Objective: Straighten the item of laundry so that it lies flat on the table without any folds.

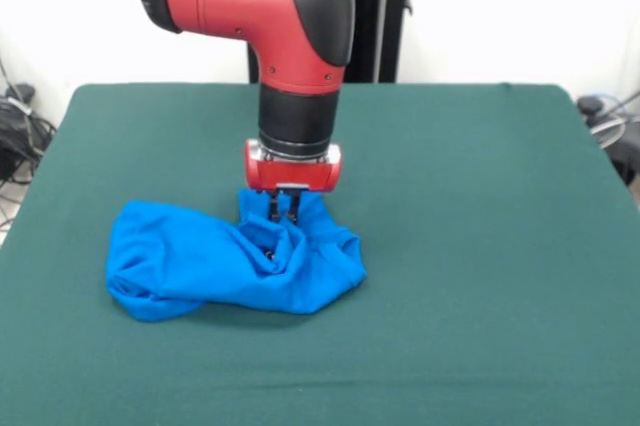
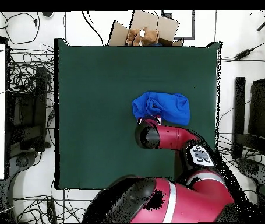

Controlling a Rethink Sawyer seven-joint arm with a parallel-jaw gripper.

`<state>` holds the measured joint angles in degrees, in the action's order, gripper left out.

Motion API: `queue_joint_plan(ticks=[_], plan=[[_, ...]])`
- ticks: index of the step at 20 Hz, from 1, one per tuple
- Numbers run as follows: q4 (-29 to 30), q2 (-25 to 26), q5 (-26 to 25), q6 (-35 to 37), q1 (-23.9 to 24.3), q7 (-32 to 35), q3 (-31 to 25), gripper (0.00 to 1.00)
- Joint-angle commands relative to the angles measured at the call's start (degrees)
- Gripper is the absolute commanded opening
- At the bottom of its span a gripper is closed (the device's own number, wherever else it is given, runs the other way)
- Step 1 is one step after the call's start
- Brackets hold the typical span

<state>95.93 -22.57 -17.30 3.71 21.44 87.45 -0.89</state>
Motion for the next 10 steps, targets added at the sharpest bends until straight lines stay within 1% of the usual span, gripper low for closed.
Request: queue_joint_plan(ticks=[1,2,4,7,8,10], plan=[[-0.5,0.3,0.2,-2.1,-2.5,9.0,-1.3,0.0],[0.7,-2.5,1.3,0.1,-3.9,9.8,-0.6,0.0],[1.3,-5.9,2.9,4.3,-6.3,10.3,0.6,0.0],[0.6,-8.8,5.0,9.2,-8.8,10.8,1.5,0.0],[-0.2,-9.8,6.1,12.0,-9.6,10.7,1.5,0.0],[-2.3,-10.3,8.1,15.1,-11.6,11.6,2.6,0.0]])
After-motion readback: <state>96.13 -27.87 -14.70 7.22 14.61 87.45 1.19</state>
